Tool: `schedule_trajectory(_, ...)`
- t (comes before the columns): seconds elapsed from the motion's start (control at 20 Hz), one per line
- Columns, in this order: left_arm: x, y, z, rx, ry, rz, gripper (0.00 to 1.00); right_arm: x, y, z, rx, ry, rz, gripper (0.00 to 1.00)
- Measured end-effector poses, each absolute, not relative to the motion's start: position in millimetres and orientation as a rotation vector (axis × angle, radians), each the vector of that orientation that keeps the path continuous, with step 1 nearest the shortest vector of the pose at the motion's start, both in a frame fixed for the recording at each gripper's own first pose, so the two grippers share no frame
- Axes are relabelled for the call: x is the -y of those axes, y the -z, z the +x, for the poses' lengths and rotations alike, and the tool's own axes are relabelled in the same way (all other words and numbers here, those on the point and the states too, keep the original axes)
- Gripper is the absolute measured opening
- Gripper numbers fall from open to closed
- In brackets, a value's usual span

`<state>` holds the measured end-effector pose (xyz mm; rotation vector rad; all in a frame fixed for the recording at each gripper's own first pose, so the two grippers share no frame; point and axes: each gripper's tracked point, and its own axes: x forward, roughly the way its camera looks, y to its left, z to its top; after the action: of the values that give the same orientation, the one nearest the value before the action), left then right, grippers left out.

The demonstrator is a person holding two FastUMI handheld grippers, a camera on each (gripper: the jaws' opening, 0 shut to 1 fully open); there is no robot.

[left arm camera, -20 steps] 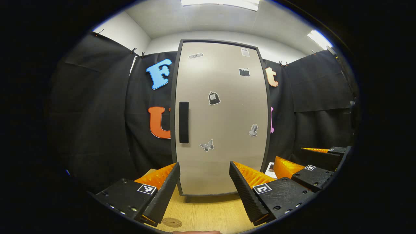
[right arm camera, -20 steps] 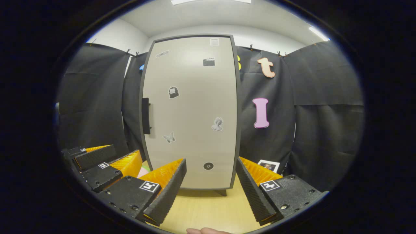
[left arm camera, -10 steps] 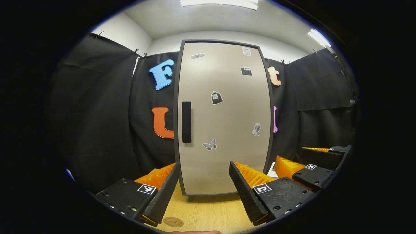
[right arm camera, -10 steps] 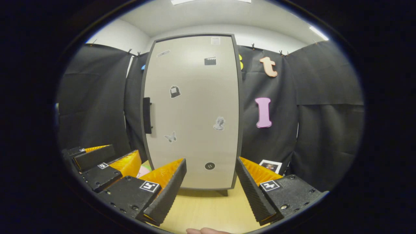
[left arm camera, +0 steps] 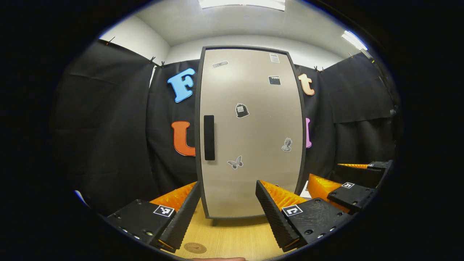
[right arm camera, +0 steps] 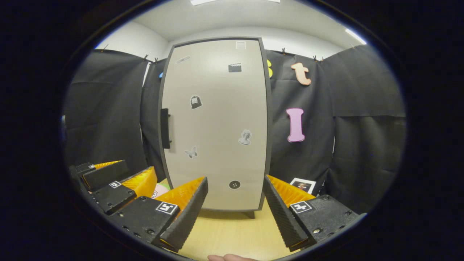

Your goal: Open the cabinet door with the right hand, grasp the bottle in the cabinet with the left hand and place it on the coaster, then close the cabinet door with the right hand.

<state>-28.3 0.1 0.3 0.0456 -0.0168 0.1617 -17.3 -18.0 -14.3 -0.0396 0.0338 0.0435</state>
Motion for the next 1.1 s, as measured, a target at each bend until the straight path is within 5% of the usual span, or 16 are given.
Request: schedule_trajectory(1.1,-24.1,-1.6,-59.2,0.030,-0.206,0.059,0.93,-11.8,27.7,-1.9,-0.096,-0.124,-0.045,0.98)
